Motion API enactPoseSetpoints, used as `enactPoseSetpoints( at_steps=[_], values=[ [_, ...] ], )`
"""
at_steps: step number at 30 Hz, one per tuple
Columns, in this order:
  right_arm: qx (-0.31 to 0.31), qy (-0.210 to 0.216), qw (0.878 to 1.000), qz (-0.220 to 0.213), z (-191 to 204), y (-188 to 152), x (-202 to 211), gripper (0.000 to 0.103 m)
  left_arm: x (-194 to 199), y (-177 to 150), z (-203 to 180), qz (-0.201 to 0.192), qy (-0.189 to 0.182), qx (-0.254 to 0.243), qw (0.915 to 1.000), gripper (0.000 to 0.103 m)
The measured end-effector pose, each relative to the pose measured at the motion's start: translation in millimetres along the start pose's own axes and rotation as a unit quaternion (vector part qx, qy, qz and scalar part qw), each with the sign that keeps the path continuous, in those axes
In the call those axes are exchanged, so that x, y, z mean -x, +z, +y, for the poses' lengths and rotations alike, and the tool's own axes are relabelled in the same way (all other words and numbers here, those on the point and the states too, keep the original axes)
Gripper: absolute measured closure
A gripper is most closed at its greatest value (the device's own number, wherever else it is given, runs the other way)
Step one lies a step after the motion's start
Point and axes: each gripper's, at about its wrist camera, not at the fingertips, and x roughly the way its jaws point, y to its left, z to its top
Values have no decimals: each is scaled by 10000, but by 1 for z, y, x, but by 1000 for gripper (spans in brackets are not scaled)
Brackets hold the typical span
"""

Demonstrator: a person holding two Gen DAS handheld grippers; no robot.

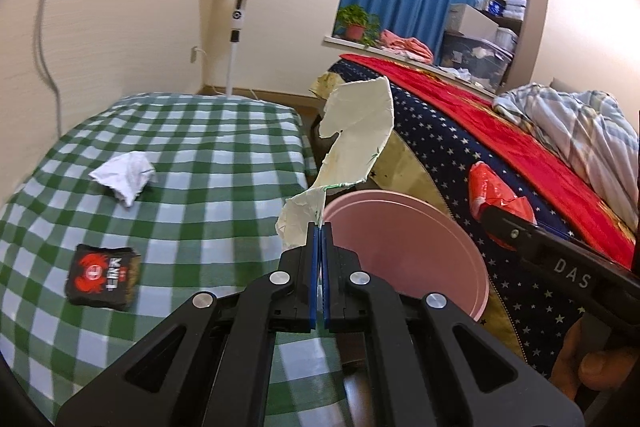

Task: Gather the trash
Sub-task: 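Carry the white paper bag and red bag toward the pink wastebasket, then open both grippers to drop the red bag and paper bag into the wastebasket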

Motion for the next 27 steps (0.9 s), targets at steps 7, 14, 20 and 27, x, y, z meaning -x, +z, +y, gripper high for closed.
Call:
enactPoseSetpoints(
  at_steps=[7,14,20,27],
  values=[
    [-189,-190,9996,107,-19,0,-16,39,-25,-4,-17,130,-179,-102,9997,102],
    [-231,-298,9990,226,-26,-2,-35,39,-48,-9,-26,273,-321,-163,9990,102],
    [-340,-385,9981,341,-34,-2,-49,39,-65,-11,-26,417,-444,-182,9980,102],
    [-281,-354,9977,496,-32,-4,-66,37,-83,-11,-22,656,-764,-133,9948,101]
  ],
)
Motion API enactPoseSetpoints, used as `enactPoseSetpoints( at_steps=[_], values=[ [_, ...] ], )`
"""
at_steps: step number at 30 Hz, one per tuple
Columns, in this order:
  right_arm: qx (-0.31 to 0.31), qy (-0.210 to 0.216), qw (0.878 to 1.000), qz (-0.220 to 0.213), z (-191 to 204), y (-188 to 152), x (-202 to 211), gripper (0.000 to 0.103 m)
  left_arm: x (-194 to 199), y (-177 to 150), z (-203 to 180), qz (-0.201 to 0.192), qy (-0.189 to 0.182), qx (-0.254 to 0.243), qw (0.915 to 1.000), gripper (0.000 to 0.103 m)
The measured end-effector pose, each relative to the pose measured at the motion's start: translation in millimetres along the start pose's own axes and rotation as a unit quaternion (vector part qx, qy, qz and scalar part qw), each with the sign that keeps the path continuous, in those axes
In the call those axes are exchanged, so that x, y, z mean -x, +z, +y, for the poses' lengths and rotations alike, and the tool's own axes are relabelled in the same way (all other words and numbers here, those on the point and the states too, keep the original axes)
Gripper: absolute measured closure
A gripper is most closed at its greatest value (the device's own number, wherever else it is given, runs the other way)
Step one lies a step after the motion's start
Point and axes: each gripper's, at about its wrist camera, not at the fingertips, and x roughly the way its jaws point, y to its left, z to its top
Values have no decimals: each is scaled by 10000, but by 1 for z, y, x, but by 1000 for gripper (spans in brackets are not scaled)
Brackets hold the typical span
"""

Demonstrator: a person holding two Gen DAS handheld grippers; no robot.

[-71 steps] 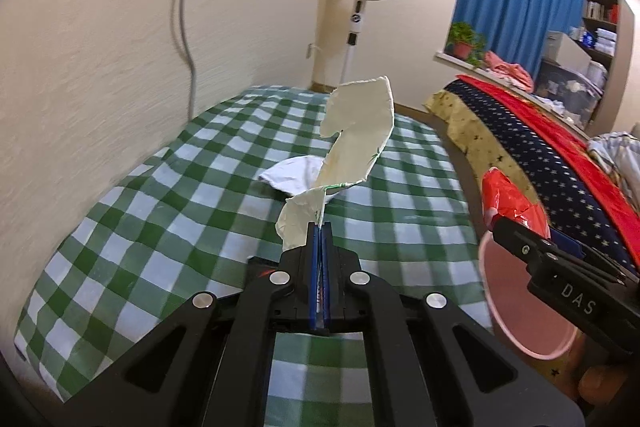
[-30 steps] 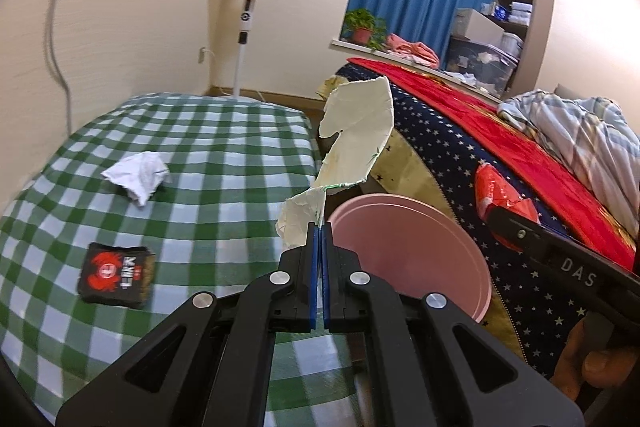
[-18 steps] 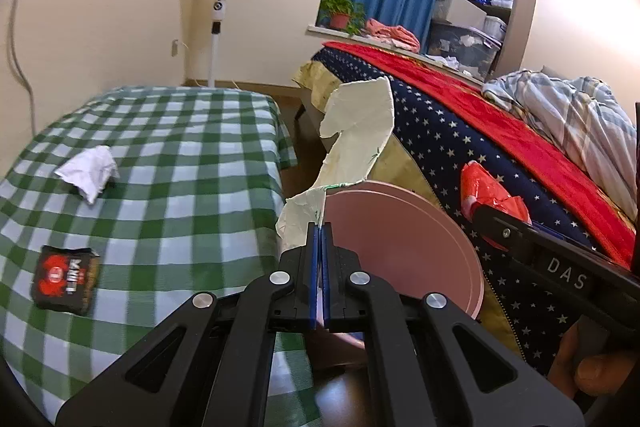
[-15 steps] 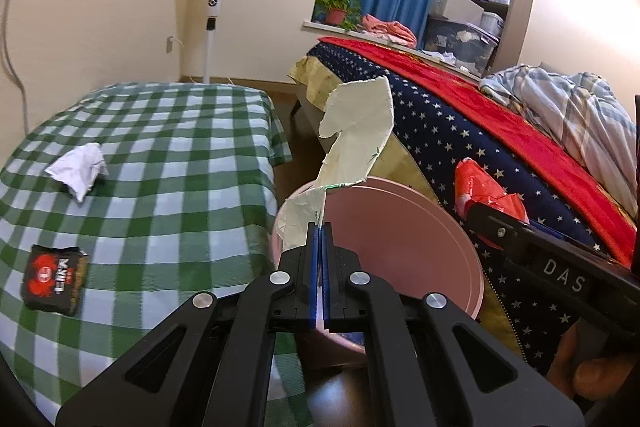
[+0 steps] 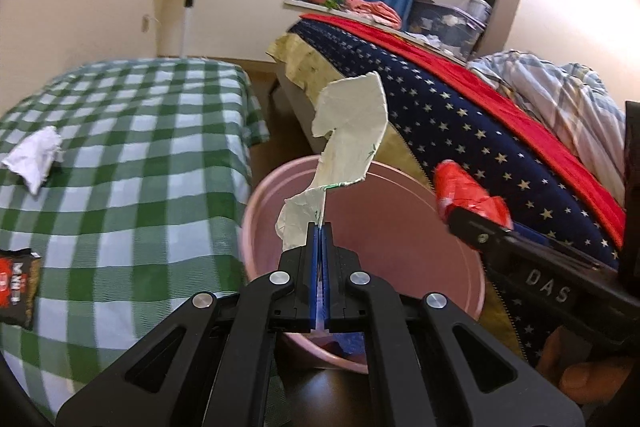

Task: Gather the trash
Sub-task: 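Open both grippers to drop the red bag and paper bag into the wastebasket, then move both grippers back toward the tissue and snack packet on the bed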

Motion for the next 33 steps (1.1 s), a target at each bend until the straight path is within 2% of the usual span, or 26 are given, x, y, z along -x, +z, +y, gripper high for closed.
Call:
enactPoseSetpoints(
  at_steps=[5,18,27,33],
  values=[
    [-43,8,10000,69,-2,-1,-5,30,-3,-1,5,27,10,106,9999,92],
    [-28,151,9999,-75,1,-5,14,30,31,1,13,-84,122,-58,9999,92],
    [210,450,9984,-284,26,-9,44,32,77,3,40,-309,449,30,9985,92],
    [276,753,9960,-384,56,-8,58,32,97,-1,66,-323,825,167,9959,92]
  ],
)
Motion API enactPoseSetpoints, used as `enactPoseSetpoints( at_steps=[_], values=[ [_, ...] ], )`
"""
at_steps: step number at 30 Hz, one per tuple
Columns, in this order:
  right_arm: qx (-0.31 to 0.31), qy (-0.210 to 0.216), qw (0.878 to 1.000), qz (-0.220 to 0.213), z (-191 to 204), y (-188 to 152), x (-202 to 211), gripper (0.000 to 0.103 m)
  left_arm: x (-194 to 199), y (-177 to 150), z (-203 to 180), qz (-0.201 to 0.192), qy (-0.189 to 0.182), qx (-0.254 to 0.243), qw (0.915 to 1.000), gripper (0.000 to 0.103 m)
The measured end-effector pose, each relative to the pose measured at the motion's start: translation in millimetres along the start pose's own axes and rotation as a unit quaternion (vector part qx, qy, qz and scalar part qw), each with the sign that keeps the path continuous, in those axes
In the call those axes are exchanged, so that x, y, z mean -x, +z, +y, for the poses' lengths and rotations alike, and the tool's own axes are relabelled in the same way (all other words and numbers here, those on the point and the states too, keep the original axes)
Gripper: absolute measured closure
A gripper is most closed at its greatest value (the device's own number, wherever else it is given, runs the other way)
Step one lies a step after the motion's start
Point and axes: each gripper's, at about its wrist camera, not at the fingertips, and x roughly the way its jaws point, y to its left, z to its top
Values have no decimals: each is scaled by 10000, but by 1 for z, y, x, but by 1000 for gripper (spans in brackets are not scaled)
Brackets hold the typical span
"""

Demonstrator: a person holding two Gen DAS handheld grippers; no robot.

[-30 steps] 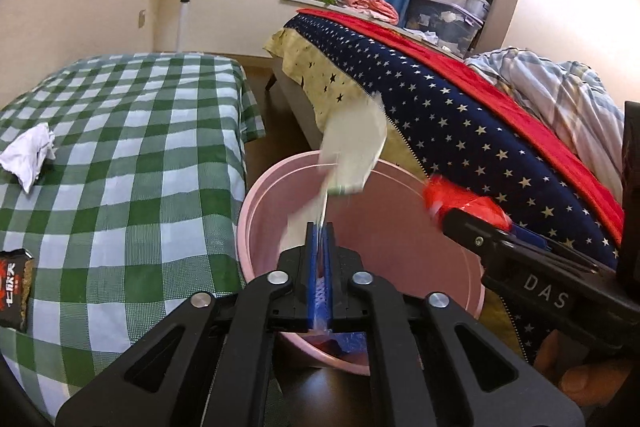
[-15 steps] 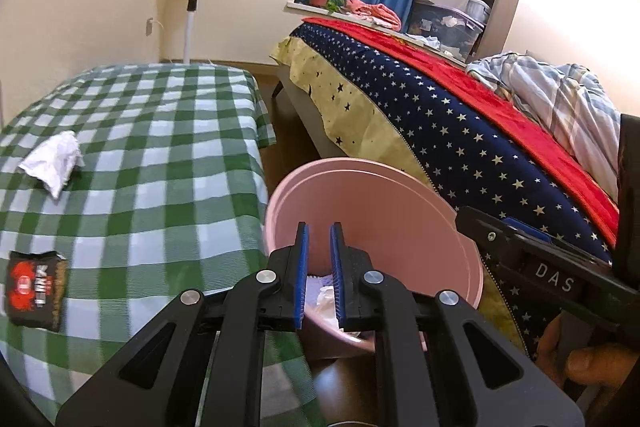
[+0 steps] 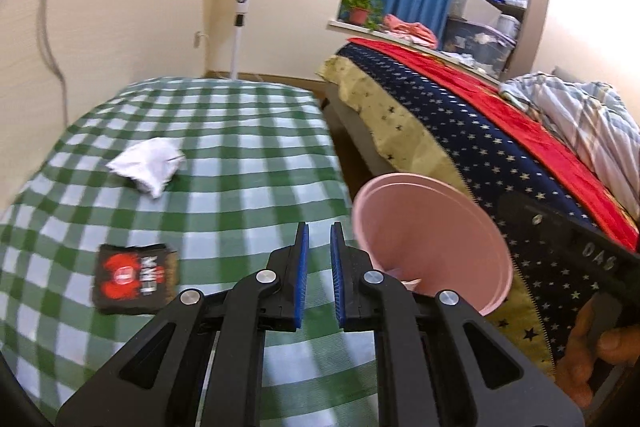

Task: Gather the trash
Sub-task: 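Move both grippers back toward the tissue and snack packet on the bed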

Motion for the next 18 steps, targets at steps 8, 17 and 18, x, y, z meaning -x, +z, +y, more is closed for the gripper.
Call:
enactPoseSetpoints(
  at_steps=[8,17,18],
  values=[
    [156,351,9993,-26,41,2,-4,32,9,-3,58,56,737,410,9964,64],
    [351,617,9975,53,74,2,-21,31,-7,-12,114,483,1797,950,9779,20],
    [365,638,9973,75,77,1,-24,31,-11,-13,118,557,1800,1018,9768,16]
  ],
)
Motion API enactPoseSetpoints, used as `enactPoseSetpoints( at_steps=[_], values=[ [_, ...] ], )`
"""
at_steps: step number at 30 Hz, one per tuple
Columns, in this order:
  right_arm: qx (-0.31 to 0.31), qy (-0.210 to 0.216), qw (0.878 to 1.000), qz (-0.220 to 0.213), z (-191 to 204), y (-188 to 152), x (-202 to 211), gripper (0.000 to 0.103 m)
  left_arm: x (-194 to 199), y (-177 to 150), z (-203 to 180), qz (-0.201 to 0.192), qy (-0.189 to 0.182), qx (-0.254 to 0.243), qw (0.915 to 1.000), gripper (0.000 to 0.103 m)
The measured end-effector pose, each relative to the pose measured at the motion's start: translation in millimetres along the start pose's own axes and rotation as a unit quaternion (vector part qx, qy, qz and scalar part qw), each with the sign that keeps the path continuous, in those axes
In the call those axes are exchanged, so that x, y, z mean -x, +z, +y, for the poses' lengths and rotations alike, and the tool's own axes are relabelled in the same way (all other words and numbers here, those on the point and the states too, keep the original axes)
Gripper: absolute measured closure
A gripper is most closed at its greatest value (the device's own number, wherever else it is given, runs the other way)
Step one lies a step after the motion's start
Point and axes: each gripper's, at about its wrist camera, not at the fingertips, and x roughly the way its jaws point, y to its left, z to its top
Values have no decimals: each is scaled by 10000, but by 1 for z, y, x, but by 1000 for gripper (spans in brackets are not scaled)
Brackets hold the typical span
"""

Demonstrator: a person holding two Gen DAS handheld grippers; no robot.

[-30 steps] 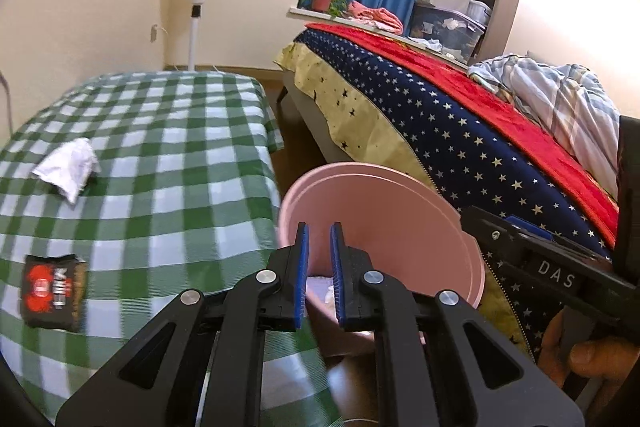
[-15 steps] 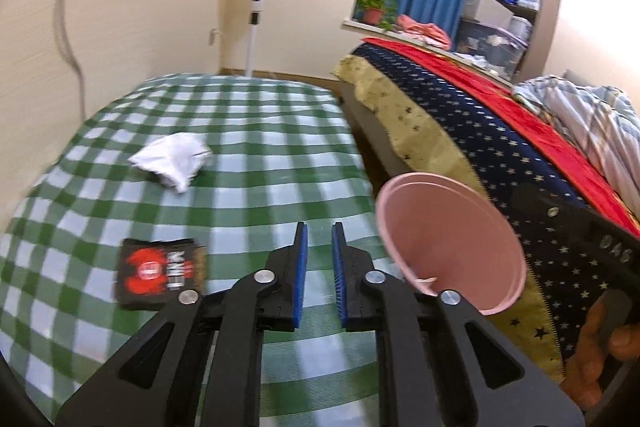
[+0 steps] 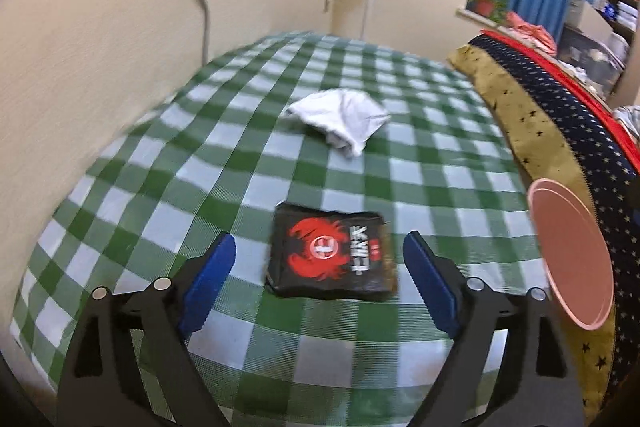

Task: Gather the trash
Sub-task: 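Move both grippers back toward the tissue and snack packet on the bed, then close the right gripper on the white tissue while the left closes on the black snack packet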

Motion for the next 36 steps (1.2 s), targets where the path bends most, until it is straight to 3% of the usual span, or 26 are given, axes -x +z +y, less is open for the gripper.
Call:
enactPoseSetpoints(
  at_steps=[6,13,16,18,21,28,36],
  values=[
    [17,60,9999,117,5,0,-18,30,-18,-2,-7,347,-82,-127,9993,10],
    [-4,145,9997,206,12,0,-38,30,-41,-7,-11,806,270,-270,9960,10],
    [25,204,9995,245,18,0,-47,30,-41,-5,-9,786,302,-316,9959,13],
    [62,259,9993,281,24,0,-54,30,-39,-4,-5,725,336,-296,9964,24],
    [104,348,9988,328,32,-1,-64,30,-37,-1,2,665,277,-213,9972,32],
    [350,685,9962,404,62,5,-92,33,-35,5,30,447,449,180,9978,37],
    [491,957,9922,628,93,4,-138,43,-34,12,44,251,673,395,9966,40]
  ],
)
